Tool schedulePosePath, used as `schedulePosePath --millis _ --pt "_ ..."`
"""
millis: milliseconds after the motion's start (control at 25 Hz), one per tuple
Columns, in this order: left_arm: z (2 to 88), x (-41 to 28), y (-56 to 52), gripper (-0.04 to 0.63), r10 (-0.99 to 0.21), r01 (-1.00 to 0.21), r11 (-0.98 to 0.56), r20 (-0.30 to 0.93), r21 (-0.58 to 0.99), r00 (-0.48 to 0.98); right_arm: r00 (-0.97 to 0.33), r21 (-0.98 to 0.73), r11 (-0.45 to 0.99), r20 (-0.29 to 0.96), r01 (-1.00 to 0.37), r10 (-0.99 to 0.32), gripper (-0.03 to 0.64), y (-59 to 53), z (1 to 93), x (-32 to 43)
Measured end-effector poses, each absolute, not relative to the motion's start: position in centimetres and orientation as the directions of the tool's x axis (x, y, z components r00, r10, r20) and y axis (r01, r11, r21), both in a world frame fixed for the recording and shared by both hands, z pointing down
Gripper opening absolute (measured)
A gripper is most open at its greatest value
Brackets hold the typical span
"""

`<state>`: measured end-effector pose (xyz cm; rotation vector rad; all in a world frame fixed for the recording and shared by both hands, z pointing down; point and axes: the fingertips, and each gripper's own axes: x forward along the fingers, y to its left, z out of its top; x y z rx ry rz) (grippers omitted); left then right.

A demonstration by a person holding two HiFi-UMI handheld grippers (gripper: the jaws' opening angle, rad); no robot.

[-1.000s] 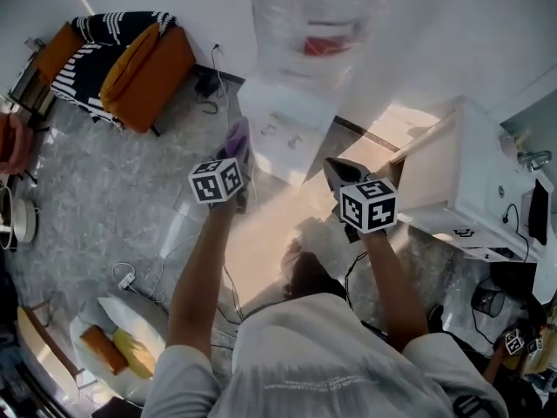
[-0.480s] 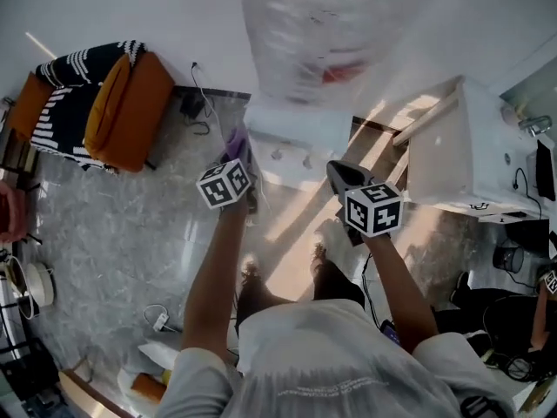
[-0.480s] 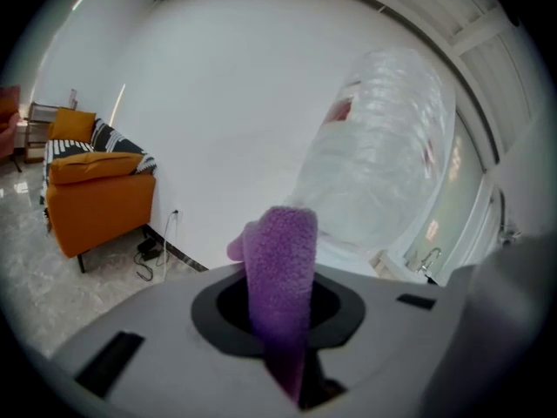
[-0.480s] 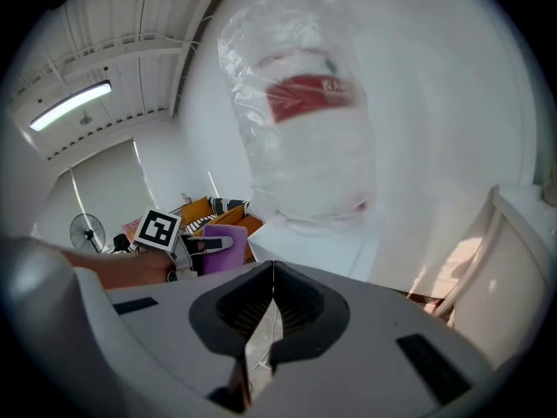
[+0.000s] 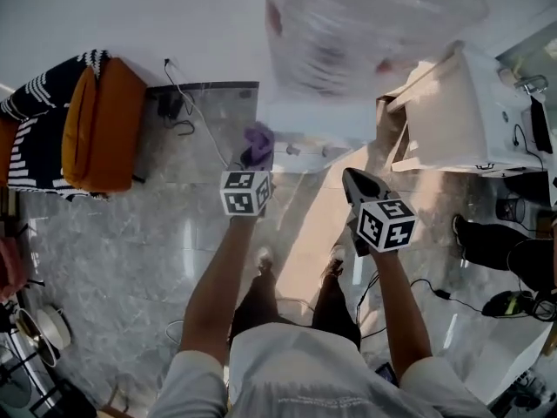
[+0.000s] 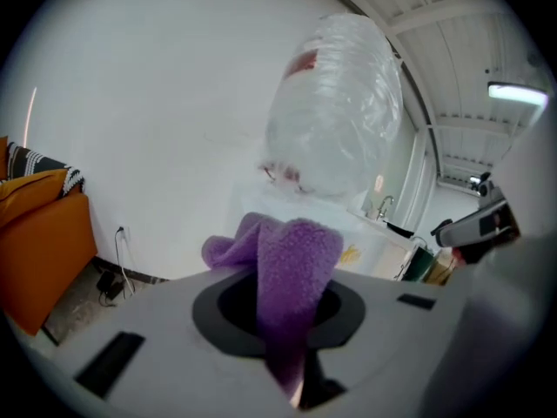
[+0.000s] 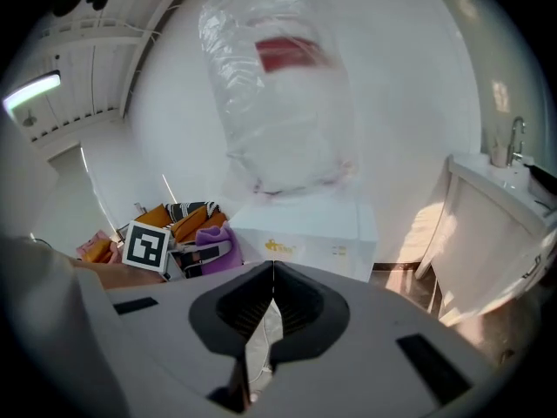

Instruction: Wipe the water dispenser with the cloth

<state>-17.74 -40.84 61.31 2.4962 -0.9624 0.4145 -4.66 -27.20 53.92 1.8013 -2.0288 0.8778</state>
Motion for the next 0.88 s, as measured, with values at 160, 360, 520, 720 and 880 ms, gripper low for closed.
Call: schedulePosePath --millis 160,360,520,720,880 --pt "67.0 -18.6 -41.2 0.049 -0.544 -0.723 -0.617 0.496 0.309 0.676 -0.170 -0.229 0.036 0.601 -0.973 -0.781 0.014 -26.9 55.7 -5.2" --pt "73.1 -18.2 -41.2 0.049 -0.490 -0.721 -0.613 0.559 0.324 0.668 -0.140 -0.230 -0.009 0.625 -0.973 -0.768 0.014 -26.2 59.3 -4.1" --pt "78.8 -17.9 -40.9 0.051 -0.434 -0.689 -0.679 0.619 0.253 0.655 -0.120 -0.244 -0.042 0.610 -0.969 -0.783 0.014 -25.8 62.1 -3.2" --pt "87.1 -17.7 -40.4 0.051 -0.399 -0.666 -0.718 0.666 0.200 0.630 -0.107 -0.225 -0.038 0.594 -0.974 -0.797 0.014 -25.1 67.9 -1.6" --pt "93.4 -17.5 -40.6 0.052 -0.418 -0.687 -0.701 0.670 0.191 0.613 -0.116 -0.204 -0.009 0.590 -0.979 -0.799 0.014 -25.1 74.3 -0.1"
